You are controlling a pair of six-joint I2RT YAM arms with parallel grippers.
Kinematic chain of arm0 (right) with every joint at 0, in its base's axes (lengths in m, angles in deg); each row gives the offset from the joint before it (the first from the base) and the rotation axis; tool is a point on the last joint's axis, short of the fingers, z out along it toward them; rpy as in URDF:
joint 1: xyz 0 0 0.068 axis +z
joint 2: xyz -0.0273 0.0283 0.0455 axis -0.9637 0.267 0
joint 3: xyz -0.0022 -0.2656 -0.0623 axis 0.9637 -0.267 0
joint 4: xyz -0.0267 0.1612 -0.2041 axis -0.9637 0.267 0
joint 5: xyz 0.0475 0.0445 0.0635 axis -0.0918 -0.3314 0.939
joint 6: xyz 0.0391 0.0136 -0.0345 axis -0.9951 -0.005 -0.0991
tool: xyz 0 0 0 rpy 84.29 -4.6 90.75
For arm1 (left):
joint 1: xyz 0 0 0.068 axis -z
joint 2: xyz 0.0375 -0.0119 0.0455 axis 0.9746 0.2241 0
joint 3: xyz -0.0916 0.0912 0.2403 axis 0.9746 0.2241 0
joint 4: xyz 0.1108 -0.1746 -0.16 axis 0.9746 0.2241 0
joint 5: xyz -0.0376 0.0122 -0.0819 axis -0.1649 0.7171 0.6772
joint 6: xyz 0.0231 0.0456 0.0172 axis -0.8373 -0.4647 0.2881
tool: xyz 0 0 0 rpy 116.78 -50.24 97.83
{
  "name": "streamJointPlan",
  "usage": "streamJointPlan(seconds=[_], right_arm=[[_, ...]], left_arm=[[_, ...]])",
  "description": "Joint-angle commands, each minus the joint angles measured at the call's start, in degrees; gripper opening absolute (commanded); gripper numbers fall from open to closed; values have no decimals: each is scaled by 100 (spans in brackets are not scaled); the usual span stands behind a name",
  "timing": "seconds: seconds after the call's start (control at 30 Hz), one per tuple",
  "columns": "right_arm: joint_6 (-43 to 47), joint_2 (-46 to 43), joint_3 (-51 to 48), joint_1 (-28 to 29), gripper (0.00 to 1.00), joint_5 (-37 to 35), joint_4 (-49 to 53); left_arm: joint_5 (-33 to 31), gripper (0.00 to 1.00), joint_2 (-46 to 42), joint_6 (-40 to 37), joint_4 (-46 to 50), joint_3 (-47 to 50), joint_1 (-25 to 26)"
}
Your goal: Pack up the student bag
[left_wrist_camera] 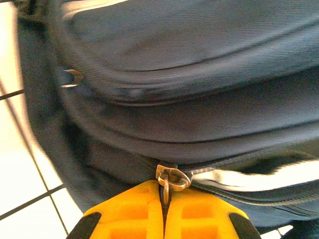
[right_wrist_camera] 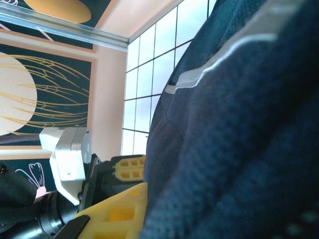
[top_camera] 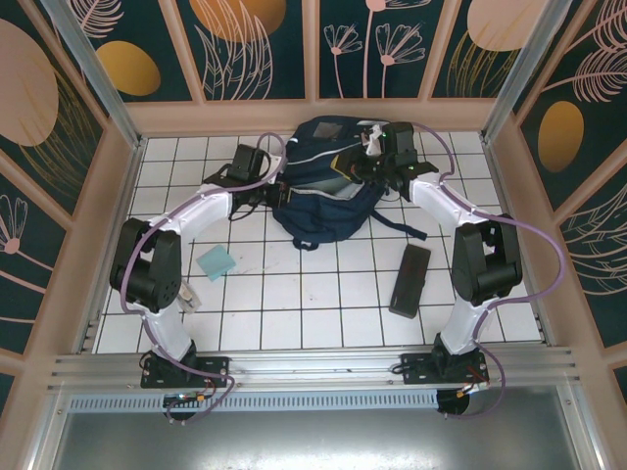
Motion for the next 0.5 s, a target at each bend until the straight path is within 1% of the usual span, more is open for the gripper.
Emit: streamJointPlan(seconds=[0.0,0.03,0.07,0.2,0.27,0.33,0.43,0.47], right_arm=[[451,-452,341,-192,0,-392,-312],[447,-448,327,-213,0,-490,-311],[438,-440,302,-233,0,-529,-332],[399,-369,274,-359,0,-521,-440],[319,-295,297,-425,0,-523,-468],[201,-245,272,-432,0,-518,-579],[-110,-192,121,-418,0,-357,-828],[-240,-225,-19,-393,5,-322,-965]], left_arm=[[-216,0,-9,263,535,18,-340],[121,0,-106,332,493,109,-318],[325,0,-294,363,406,266,-245],[496,0,-1099,356,302,761,219],[697,0,-1381,539,137,932,545],[850,0,-1456,785,-99,996,838],[1136,0,-1238,1233,-631,966,1137],[1217,0,-1102,1356,-842,921,1207]])
